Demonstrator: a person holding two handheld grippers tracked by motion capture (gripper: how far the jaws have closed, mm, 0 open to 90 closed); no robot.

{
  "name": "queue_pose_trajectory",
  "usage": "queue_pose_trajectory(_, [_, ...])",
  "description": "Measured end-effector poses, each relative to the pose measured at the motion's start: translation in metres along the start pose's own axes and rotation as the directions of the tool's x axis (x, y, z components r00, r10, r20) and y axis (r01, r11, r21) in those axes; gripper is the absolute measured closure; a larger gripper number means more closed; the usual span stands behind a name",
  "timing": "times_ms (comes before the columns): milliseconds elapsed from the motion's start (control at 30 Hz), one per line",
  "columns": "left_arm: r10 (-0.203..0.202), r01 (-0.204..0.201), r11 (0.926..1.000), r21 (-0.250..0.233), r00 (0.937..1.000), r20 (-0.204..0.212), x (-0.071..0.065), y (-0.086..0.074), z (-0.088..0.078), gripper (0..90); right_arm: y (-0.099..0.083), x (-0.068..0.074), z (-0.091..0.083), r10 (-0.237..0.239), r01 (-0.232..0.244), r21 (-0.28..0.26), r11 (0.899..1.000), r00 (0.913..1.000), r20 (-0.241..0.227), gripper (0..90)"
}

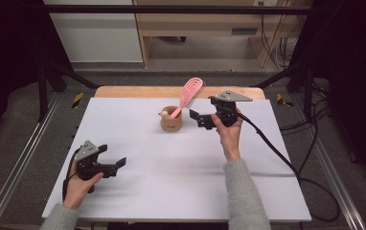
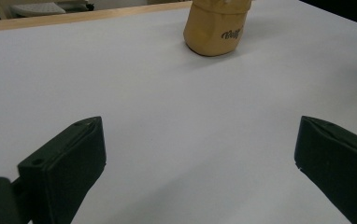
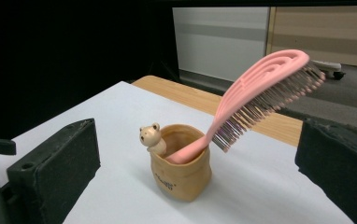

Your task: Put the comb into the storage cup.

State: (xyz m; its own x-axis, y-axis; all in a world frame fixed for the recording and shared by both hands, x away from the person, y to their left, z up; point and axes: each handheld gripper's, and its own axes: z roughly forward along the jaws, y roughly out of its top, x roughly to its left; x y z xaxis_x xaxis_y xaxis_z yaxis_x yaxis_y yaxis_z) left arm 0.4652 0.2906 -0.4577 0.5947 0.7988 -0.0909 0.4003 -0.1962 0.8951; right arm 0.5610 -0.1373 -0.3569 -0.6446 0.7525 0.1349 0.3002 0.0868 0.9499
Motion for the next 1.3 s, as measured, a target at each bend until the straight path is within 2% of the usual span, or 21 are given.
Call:
queue_pose_trajectory(200, [0.003,-0.003,1.0000,0.000,1.0000,0.002,0.000,0.000,0.000,2.2,-0.005,-0.003,-0.017,-0.006,0.006,0.004,1.000,0.9999,-0.011,0.4])
queue_pose_trajectory(367, [0.003,-0.003,1.0000,0.000,1.0000,0.004,0.000,0.000,0.000,2.2,-0.009,-0.003,-0.031,-0.014,0.014,-0.012,1.000,0.9992,-0.037,0.9])
queue_pose_trajectory(433, [0.004,-0.004,1.0000,0.001,1.0000,0.005,0.000,0.000,0.000,2.2,-0.010,-0.003,-0.036,-0.030,0.030,0.003,1.000,0.9990,-0.032,0.8])
queue_pose_trajectory(533, [0.003,-0.003,1.0000,0.002,1.0000,0.005,0.000,0.000,0.000,2.2,-0.013,-0.003,-0.042,-0.025,0.024,-0.006,1.000,0.9984,-0.051,0.7])
queue_pose_trajectory(700, [0.004,-0.004,1.0000,0.003,1.0000,0.006,0.000,0.000,0.001,2.2,-0.020,-0.003,-0.052,-0.041,0.041,0.002,0.999,0.9974,-0.059,0.8])
queue_pose_trajectory(867, [0.008,-0.008,1.0000,0.006,0.9999,0.006,0.000,0.000,0.001,2.2,-0.031,-0.003,-0.060,-0.042,0.042,0.002,0.999,0.9962,-0.076,0.6])
queue_pose_trajectory(1300, [0.016,-0.016,0.9998,0.009,0.9998,0.014,-0.001,-0.001,0.002,2.2,-0.065,-0.011,-0.076,-0.033,0.036,0.040,0.999,0.9971,-0.068,0.4])
